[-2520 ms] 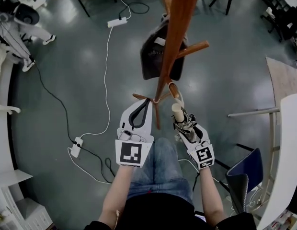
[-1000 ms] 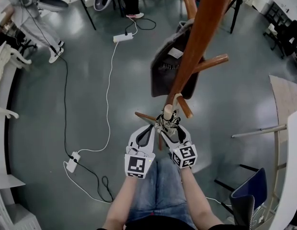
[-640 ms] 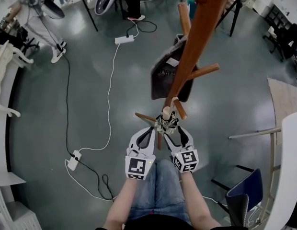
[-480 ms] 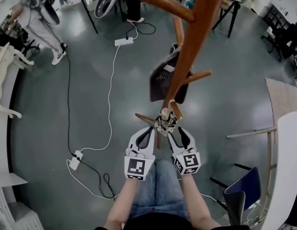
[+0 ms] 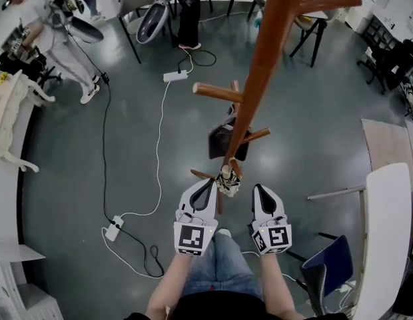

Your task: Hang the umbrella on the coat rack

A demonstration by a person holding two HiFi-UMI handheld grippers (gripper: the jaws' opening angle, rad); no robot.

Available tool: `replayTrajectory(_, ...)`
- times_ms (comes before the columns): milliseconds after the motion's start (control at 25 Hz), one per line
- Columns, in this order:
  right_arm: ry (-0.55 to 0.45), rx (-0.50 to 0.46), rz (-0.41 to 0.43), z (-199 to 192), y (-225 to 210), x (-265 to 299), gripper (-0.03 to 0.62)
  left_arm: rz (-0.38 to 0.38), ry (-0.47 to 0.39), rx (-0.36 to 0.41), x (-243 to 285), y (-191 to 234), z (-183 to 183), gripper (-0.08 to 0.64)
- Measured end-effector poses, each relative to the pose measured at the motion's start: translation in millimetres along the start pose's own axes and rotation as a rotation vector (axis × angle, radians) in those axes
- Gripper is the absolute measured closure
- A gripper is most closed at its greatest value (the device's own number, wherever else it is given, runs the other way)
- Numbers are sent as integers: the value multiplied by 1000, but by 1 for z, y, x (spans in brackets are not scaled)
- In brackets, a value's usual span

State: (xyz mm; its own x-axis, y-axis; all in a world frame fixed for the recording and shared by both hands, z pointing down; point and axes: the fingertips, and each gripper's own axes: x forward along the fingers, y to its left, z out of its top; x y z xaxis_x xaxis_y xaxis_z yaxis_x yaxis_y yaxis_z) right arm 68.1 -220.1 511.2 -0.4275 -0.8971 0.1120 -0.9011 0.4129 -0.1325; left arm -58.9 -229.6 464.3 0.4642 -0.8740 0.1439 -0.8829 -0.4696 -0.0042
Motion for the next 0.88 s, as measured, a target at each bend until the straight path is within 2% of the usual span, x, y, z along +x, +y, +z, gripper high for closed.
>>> replayTrajectory(200, -43, -39, 3, 76, -6, -4, 580, -10, -14, 4, 4, -2, 57, 554)
replayTrajectory(360, -72, -56, 4, 120, -4, -2, 580, 30, -31, 18, 3, 5, 94, 554)
replayTrajectory(520, -101, -83, 5, 153, -3, 0, 580, 49, -48, 67, 8, 6, 124, 554)
replayTrajectory(760, -154, -98, 6, 192, -6, 5, 580, 46, -81, 61, 12, 9, 158, 554)
replayTrajectory(880, -158, -113, 12, 203, -6, 11, 580, 70, -92, 58, 12, 17, 168, 554)
